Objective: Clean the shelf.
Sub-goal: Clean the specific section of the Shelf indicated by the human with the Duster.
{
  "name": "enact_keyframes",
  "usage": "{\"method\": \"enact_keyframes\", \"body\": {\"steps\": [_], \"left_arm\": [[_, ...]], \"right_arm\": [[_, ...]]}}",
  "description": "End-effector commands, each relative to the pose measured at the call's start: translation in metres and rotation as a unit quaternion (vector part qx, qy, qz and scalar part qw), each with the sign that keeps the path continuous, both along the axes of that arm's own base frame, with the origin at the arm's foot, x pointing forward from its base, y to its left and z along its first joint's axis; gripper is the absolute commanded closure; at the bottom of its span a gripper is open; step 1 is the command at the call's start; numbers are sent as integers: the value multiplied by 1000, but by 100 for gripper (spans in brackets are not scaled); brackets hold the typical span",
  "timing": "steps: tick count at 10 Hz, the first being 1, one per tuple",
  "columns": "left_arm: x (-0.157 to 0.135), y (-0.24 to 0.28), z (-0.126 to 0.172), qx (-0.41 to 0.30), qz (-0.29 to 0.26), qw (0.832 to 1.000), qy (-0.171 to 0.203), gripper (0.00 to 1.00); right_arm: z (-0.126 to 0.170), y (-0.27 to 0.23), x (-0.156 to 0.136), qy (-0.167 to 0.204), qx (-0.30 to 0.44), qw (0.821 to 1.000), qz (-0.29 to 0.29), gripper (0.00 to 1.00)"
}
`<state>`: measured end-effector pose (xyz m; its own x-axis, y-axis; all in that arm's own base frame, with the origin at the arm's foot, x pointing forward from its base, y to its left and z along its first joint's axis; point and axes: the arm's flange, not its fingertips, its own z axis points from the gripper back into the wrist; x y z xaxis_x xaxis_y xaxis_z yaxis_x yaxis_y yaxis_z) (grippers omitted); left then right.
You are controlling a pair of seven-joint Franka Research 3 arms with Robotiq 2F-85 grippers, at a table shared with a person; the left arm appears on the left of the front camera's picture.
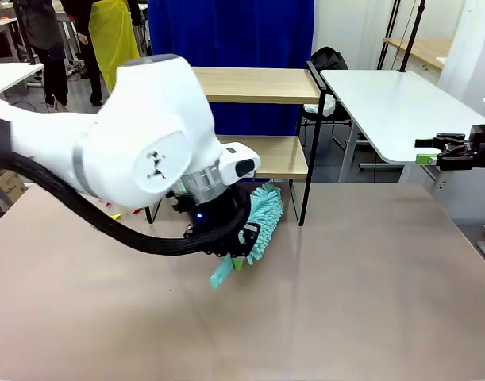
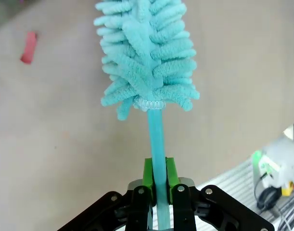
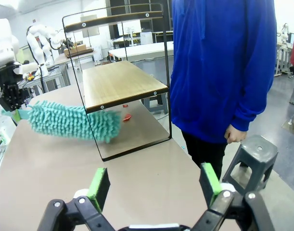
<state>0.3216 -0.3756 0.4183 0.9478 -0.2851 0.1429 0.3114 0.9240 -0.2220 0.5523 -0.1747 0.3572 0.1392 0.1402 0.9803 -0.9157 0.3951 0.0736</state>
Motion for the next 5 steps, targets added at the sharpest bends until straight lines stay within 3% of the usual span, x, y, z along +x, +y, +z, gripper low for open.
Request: {"method": "enact_keyframes", "body": {"steps": [1, 3, 5], "left_arm": [[19, -33, -6, 22, 30, 998, -47, 87], [35, -53, -19, 21, 43, 996, -74, 87], [47, -62, -33, 14, 37, 998, -53, 87]], "right_arm": [[3, 3, -2, -3, -3, 1000, -2, 0], [3, 3, -2, -3, -3, 1000, -2, 0], [3, 3, -2, -3, -3, 1000, -2, 0]]}}
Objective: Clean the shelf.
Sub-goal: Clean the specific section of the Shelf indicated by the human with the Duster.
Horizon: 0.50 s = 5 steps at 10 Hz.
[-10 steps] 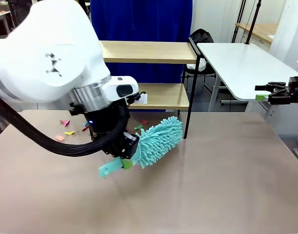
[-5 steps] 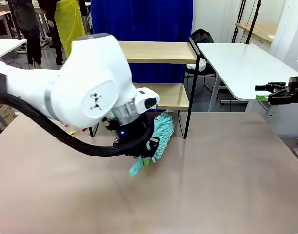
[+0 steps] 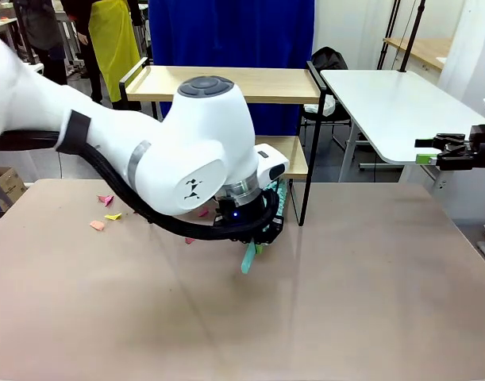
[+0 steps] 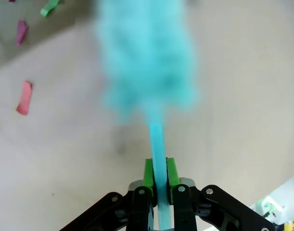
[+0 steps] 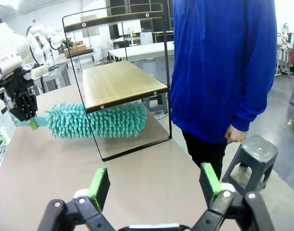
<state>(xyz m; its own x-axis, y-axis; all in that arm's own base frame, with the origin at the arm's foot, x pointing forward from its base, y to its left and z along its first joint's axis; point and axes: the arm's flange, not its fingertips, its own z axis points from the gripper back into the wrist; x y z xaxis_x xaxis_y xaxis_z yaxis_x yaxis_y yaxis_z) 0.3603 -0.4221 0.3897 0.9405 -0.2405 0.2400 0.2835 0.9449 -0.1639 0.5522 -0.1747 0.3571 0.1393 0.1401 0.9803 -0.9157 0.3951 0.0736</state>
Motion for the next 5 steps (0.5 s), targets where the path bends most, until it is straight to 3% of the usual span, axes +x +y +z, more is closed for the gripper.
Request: {"method": "enact_keyframes", "body": {"steps": [1, 5], "left_arm": [[10, -16, -11, 3, 16, 1000, 4, 87], [10, -25, -30, -17, 43, 999, 12, 87]], "right_arm": [[3, 3, -2, -3, -3, 1000, -2, 0], [3, 3, -2, -3, -3, 1000, -2, 0]]}}
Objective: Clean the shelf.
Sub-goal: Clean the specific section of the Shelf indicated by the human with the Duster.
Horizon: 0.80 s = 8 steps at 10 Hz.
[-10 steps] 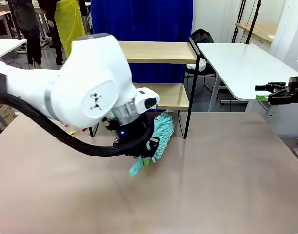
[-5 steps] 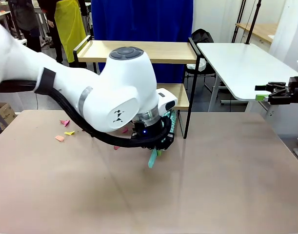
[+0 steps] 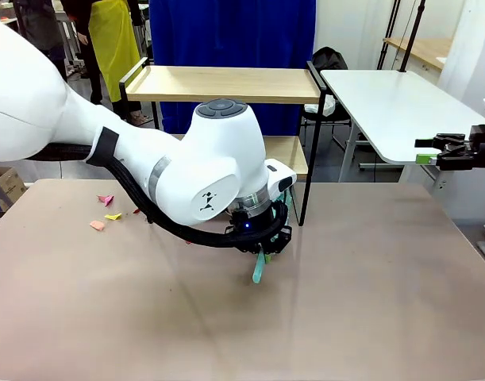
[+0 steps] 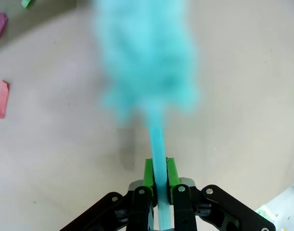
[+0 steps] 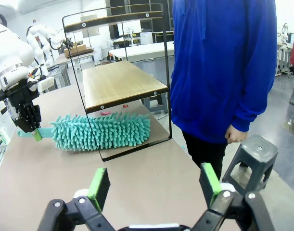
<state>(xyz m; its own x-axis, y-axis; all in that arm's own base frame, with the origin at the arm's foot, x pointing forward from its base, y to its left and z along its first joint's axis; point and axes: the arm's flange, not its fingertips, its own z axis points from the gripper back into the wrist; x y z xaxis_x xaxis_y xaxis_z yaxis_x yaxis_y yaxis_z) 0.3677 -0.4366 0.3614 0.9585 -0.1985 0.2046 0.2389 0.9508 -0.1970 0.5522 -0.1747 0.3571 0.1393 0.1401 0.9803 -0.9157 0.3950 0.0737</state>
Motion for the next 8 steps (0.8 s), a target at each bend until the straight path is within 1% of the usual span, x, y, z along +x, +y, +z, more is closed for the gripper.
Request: {"method": "enact_keyframes", "body": {"steps": [1, 3, 4, 6, 8], "left_arm": [[0, 2, 2, 5, -9, 1000, -1, 87], [0, -1, -1, 0, 0, 1000, 1, 87], [1, 7, -5, 18, 20, 1000, -14, 87], [8, 34, -16, 16, 25, 1000, -3, 87], [9, 70, -14, 19, 44, 999, 1, 87]], "right_arm": [[3, 3, -2, -3, -3, 1000, -2, 0], [3, 3, -2, -3, -3, 1000, -2, 0], [3, 3, -2, -3, -3, 1000, -2, 0], [3, 3, -2, -3, -3, 1000, -2, 0], [3, 3, -2, -3, -3, 1000, -2, 0]]}}
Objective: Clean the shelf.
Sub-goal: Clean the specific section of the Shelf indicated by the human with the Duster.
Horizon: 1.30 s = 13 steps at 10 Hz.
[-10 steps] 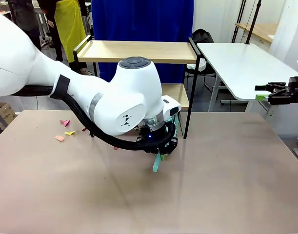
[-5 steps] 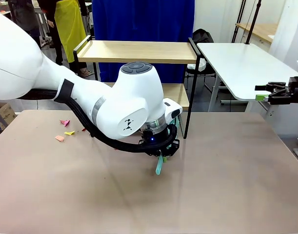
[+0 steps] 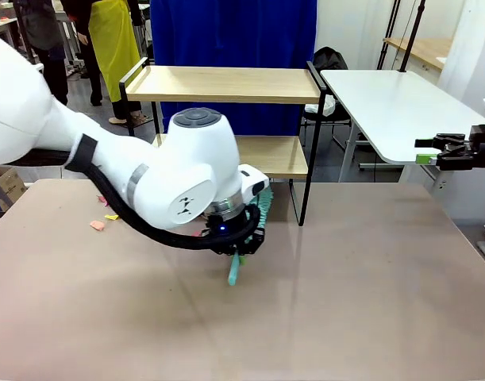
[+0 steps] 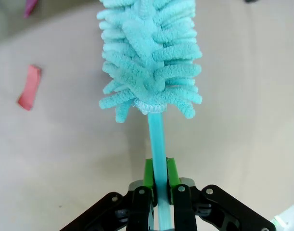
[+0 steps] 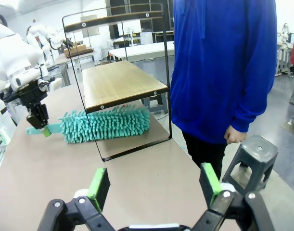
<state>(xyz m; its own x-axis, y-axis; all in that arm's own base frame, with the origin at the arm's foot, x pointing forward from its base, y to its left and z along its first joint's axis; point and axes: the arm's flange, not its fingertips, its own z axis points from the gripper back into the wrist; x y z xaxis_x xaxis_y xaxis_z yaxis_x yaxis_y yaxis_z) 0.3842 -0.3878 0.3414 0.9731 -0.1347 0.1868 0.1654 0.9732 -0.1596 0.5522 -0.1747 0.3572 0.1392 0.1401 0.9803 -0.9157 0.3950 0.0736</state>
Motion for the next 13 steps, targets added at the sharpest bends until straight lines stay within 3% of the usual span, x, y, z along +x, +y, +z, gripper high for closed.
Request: {"method": "enact_keyframes", "body": {"steps": [1, 5, 8, 11, 13], "left_arm": [[-6, 43, 7, 9, 12, 1000, -3, 87], [6, 121, 4, 57, 54, 997, 15, 87], [7, 168, 21, 123, 109, 986, 9, 87], [-9, 169, 44, 166, 123, 978, -18, 87], [-20, 153, 56, 127, 90, 987, -28, 87]], "right_arm": [[3, 3, -2, -3, -3, 1000, -2, 0], [3, 3, -2, -3, -3, 1000, -2, 0], [3, 3, -2, -3, -3, 1000, -2, 0], [3, 3, -2, -3, -3, 1000, -2, 0], [3, 3, -2, -3, -3, 1000, -2, 0]]}}
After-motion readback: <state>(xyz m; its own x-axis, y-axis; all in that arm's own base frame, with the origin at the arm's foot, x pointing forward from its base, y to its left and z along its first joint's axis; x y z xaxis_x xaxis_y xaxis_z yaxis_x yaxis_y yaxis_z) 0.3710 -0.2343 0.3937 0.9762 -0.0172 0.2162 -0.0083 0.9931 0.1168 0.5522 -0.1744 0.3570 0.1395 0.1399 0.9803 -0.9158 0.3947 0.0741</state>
